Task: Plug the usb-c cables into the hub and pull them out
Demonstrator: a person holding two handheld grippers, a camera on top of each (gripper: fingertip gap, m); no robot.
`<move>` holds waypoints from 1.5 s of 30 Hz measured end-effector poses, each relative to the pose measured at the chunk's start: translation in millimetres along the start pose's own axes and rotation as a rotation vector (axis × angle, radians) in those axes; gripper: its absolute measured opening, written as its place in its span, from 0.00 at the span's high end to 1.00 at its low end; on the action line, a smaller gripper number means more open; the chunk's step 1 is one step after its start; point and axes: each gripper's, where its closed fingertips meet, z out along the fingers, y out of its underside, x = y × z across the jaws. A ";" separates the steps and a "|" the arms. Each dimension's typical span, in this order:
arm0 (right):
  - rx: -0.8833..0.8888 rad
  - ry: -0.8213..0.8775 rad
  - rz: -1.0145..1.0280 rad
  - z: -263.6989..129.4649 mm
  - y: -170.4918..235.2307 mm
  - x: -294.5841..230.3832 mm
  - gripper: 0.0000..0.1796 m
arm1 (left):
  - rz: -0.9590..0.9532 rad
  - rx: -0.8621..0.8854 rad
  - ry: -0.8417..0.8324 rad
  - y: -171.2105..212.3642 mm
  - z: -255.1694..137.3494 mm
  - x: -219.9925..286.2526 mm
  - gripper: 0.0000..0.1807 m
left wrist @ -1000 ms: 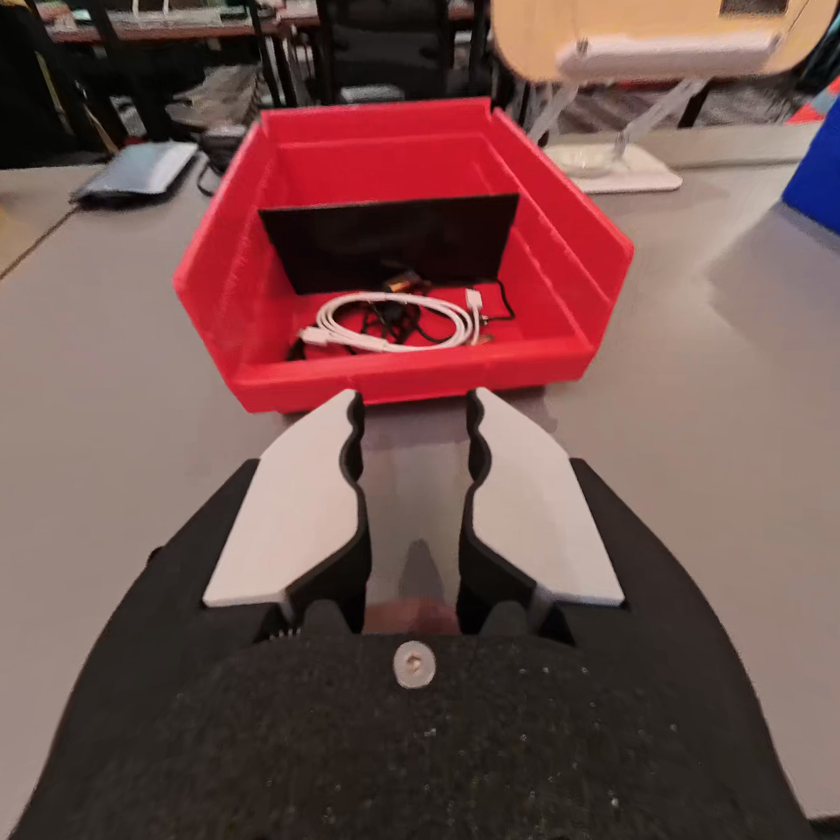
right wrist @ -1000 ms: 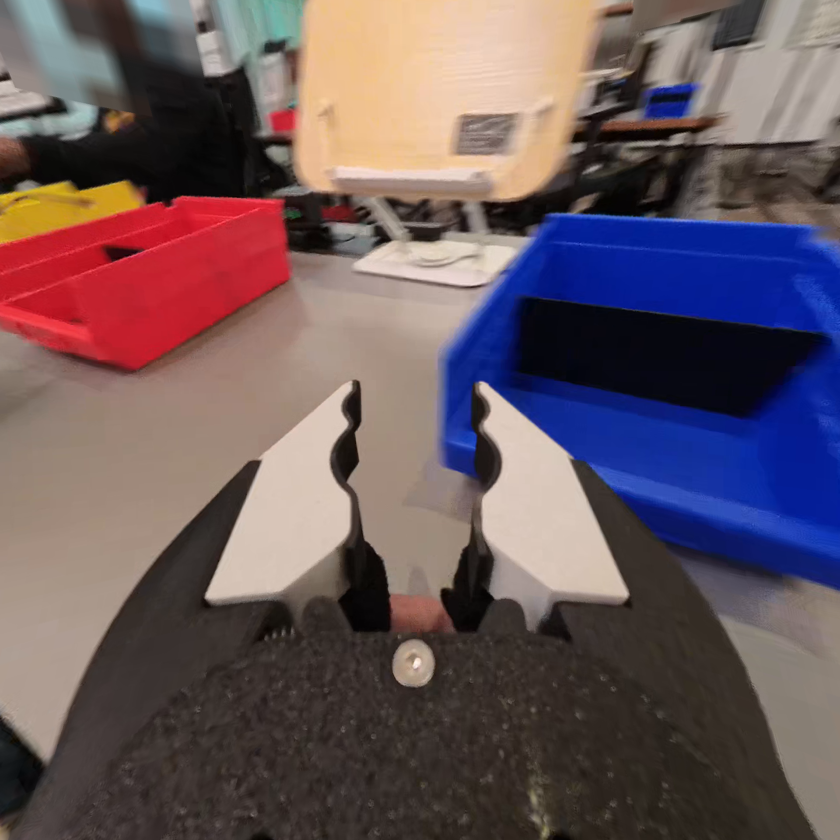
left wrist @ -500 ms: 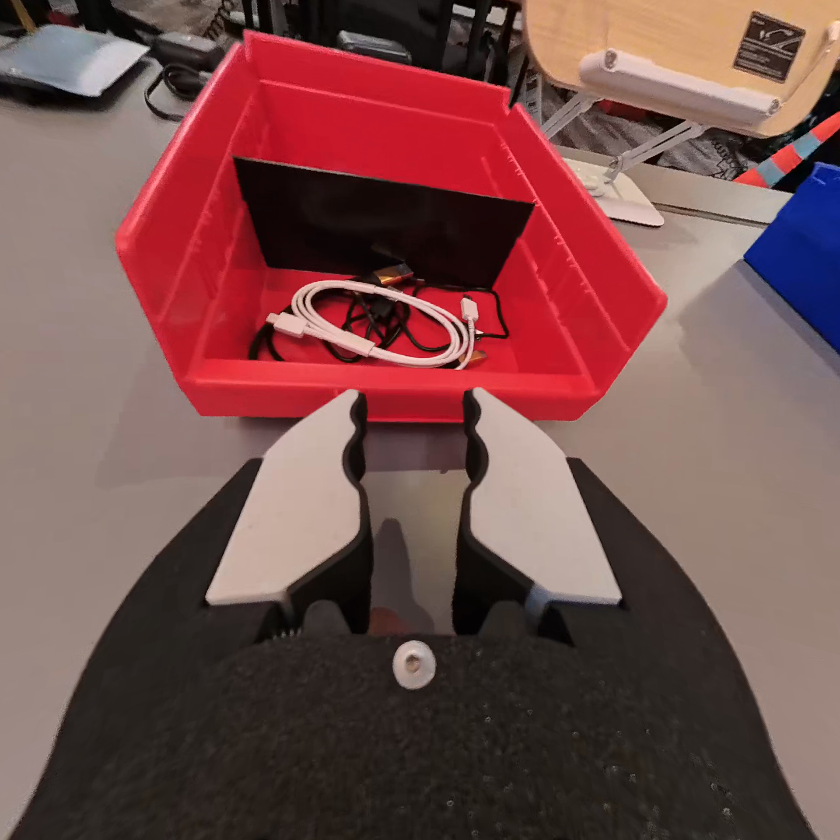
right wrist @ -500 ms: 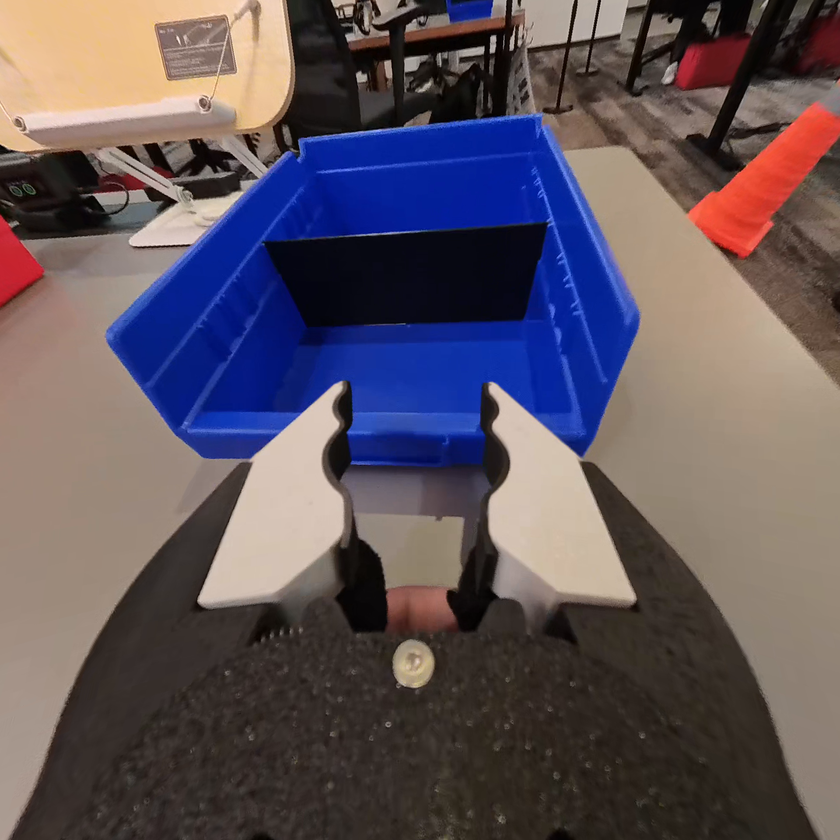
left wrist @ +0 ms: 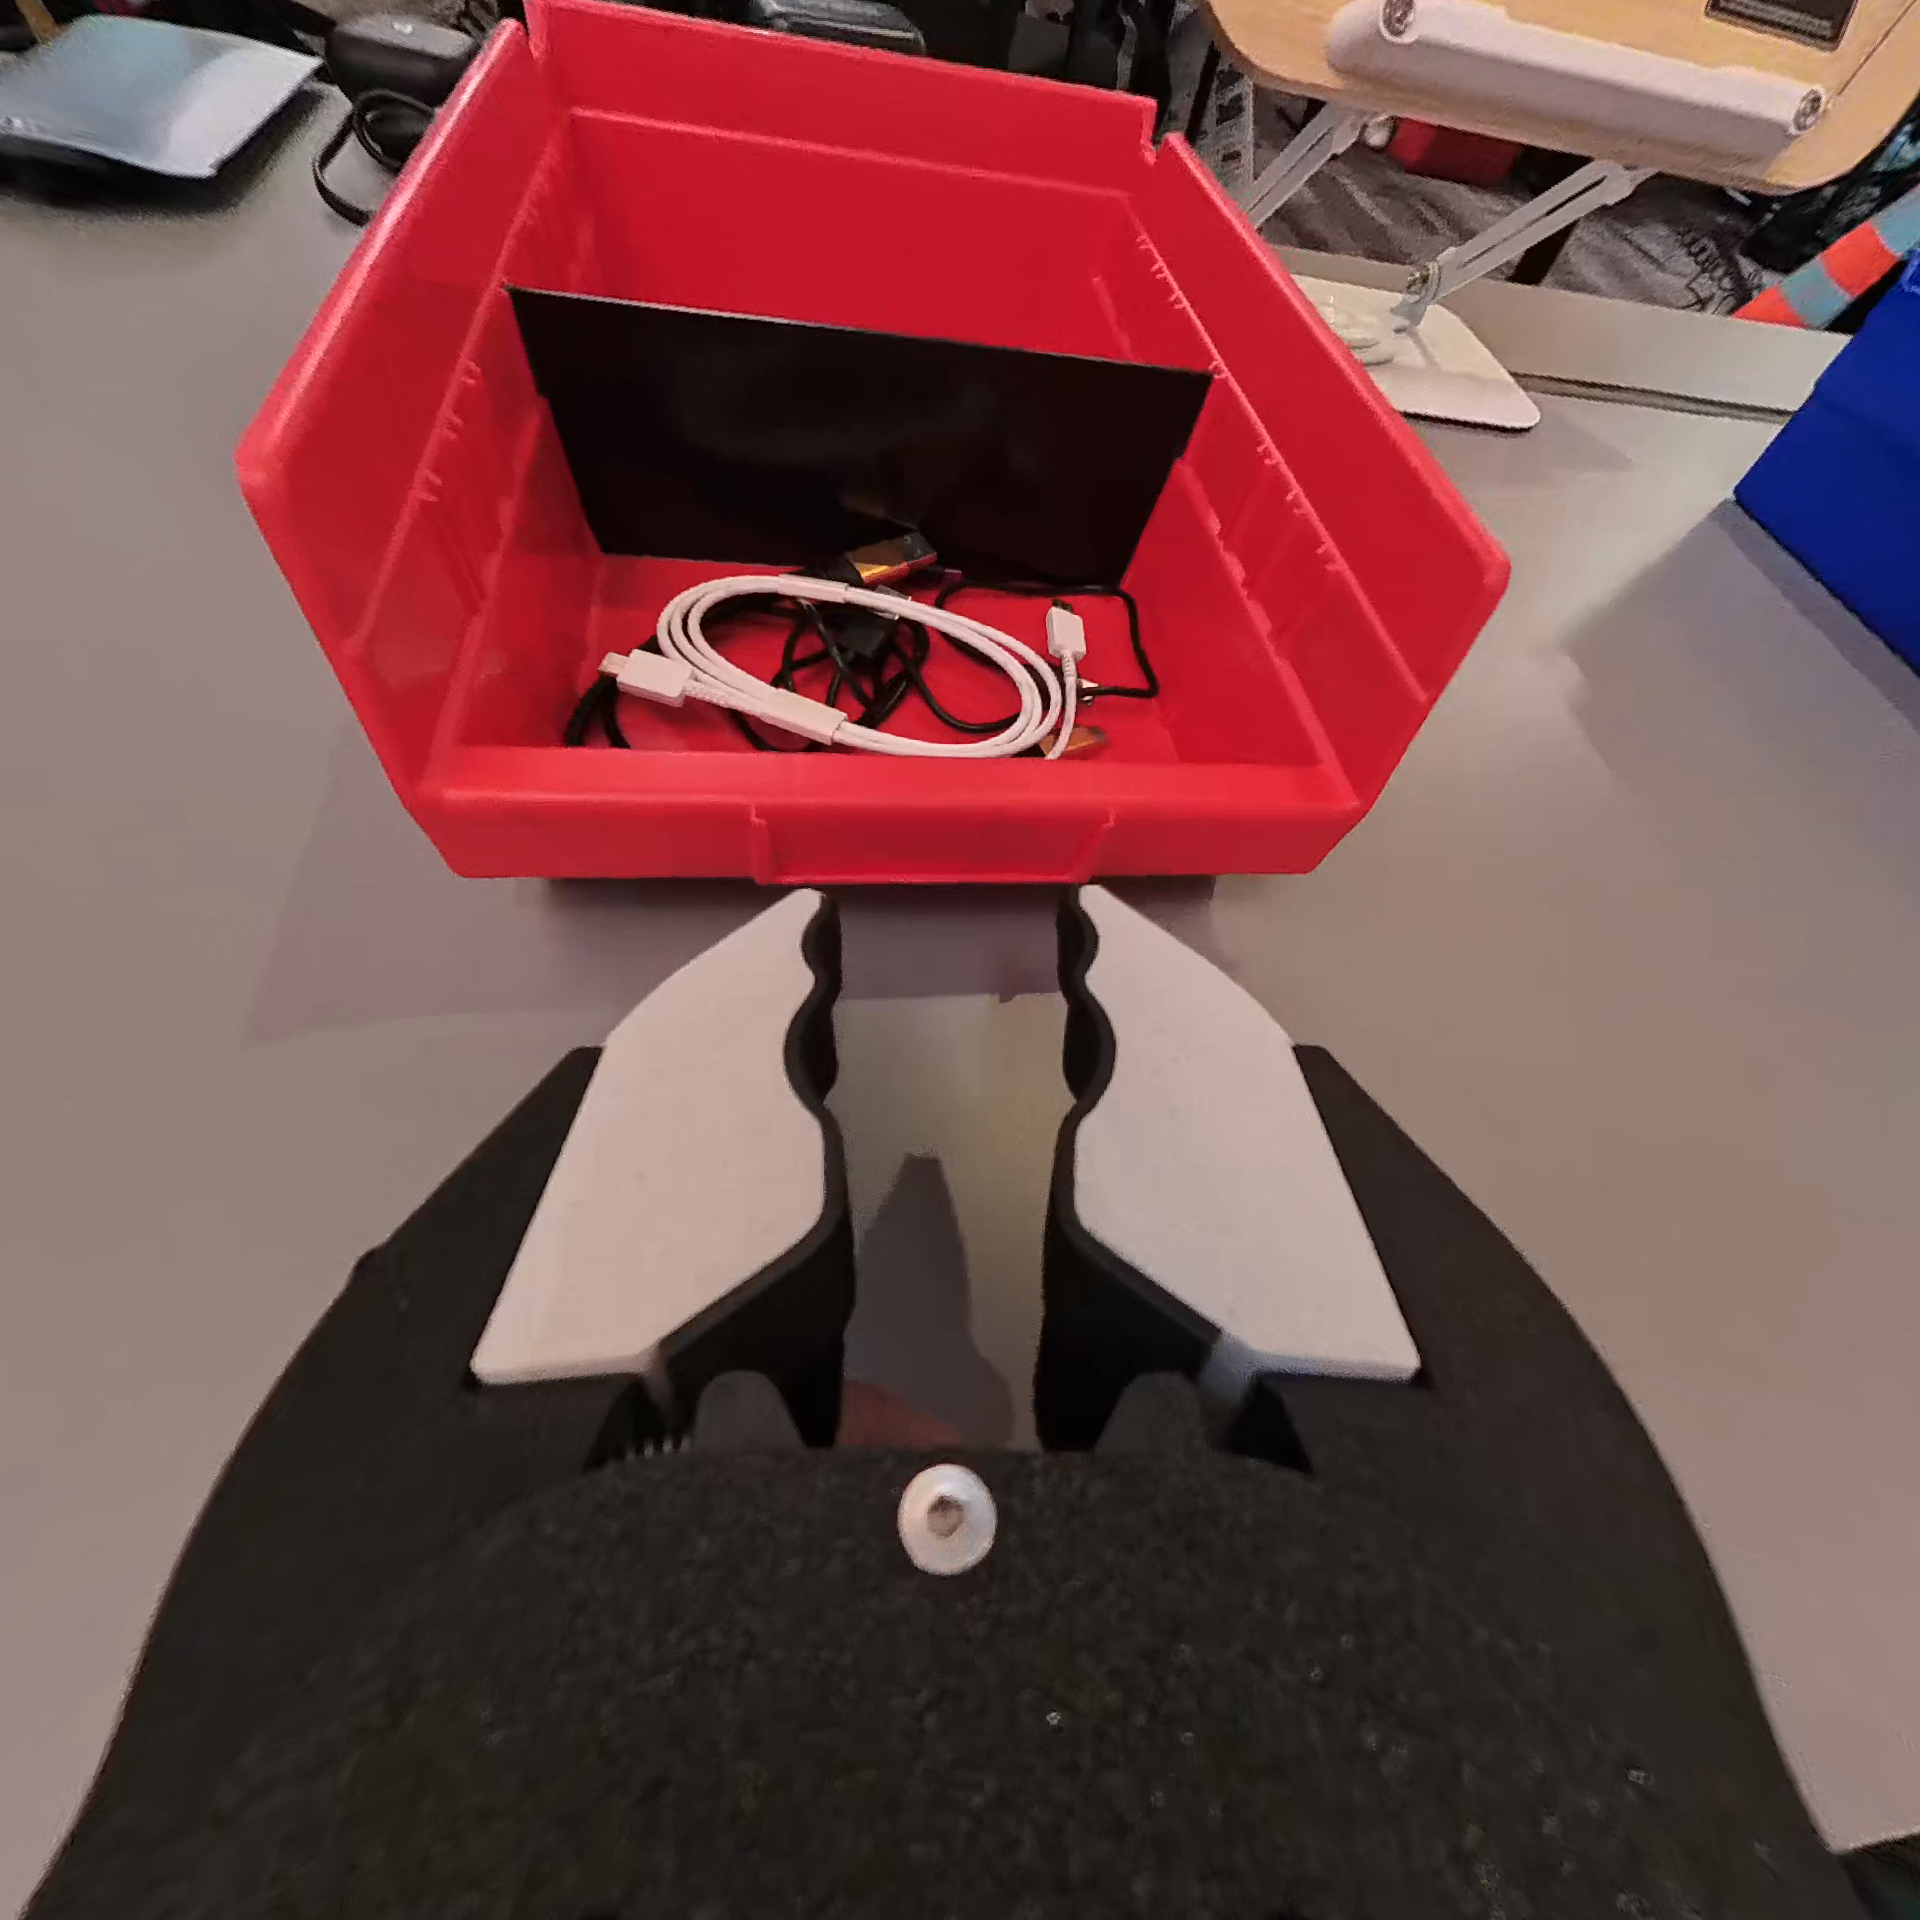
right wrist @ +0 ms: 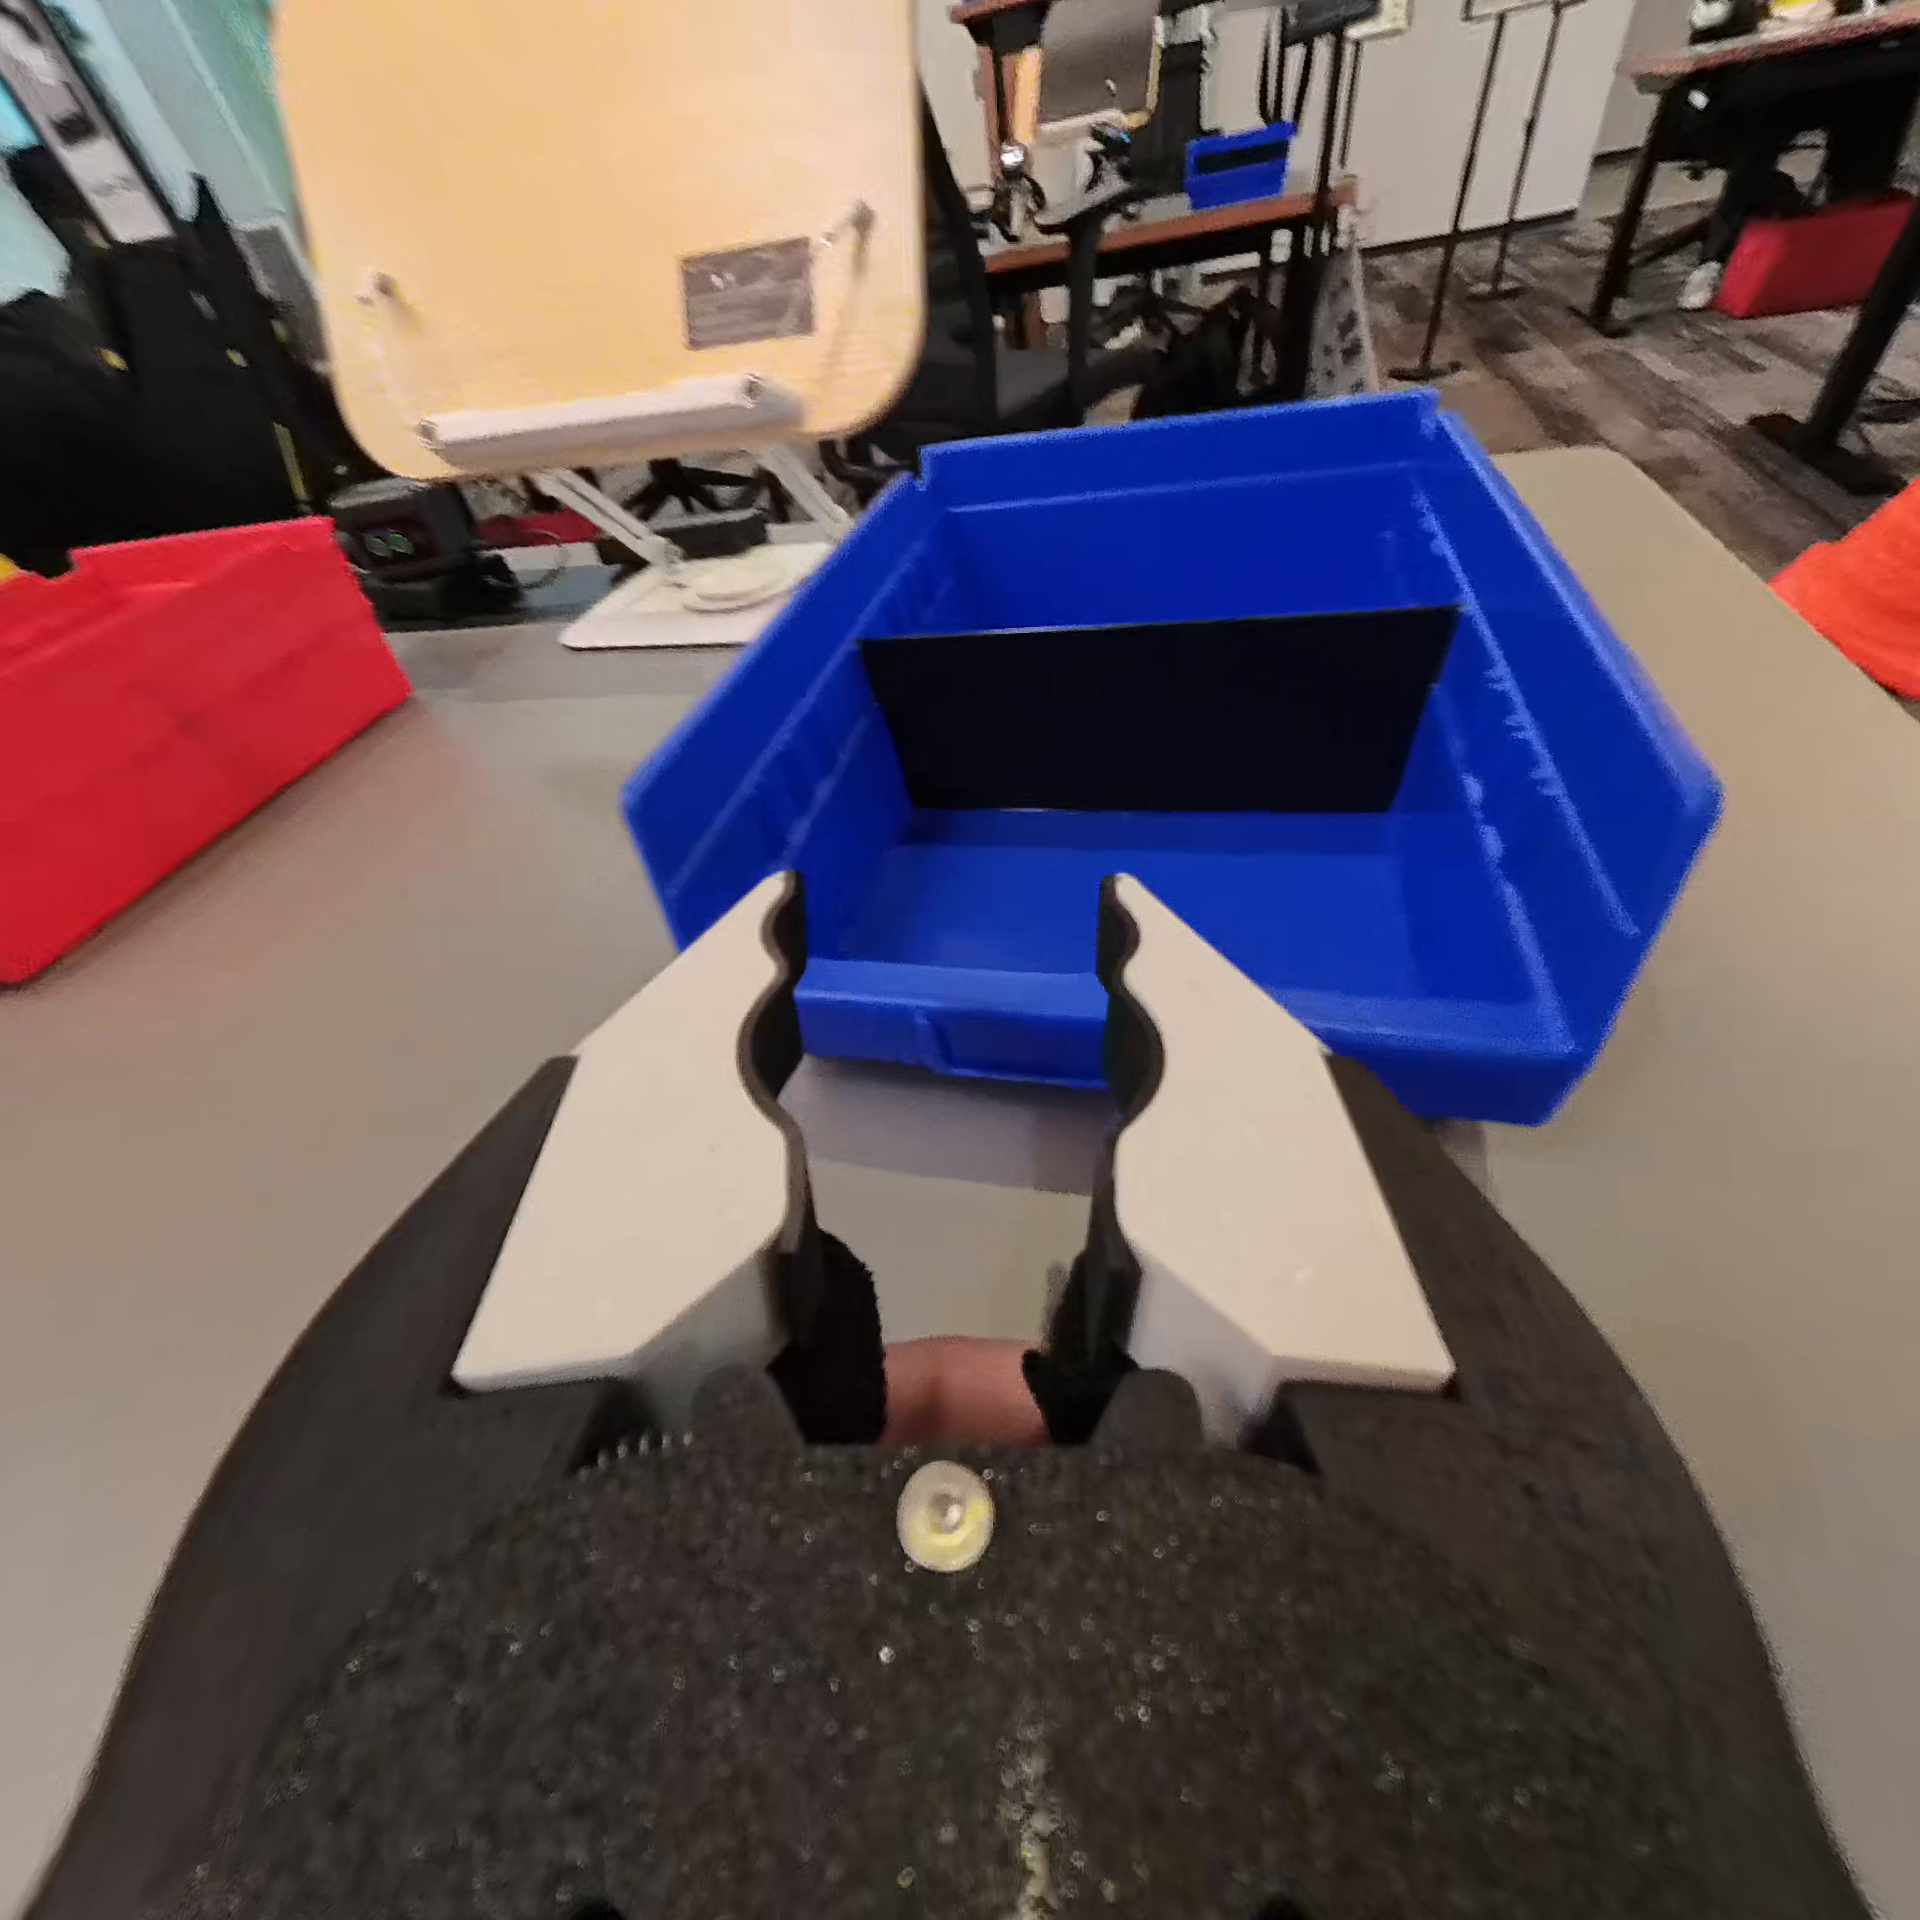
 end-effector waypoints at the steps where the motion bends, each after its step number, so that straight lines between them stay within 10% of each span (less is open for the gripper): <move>1: 0.007 -0.025 -0.008 -0.9 -2.4 -9.7 0.69 | 0.006 0.002 0.000 0.0 -0.3 0.3 0.78; 15: -0.090 -0.282 -0.141 15.7 30.4 -101.8 0.69 | 0.092 -0.105 0.233 -33.4 5.4 37.0 0.73; 31: -0.173 -0.309 -0.055 18.5 47.3 -89.5 0.69 | 0.179 -0.901 0.116 3.3 119.4 22.1 0.85; 45: -0.184 -0.316 -0.026 16.0 48.8 -86.1 0.69 | 0.362 -0.470 -0.094 -85.6 76.3 -1.3 0.98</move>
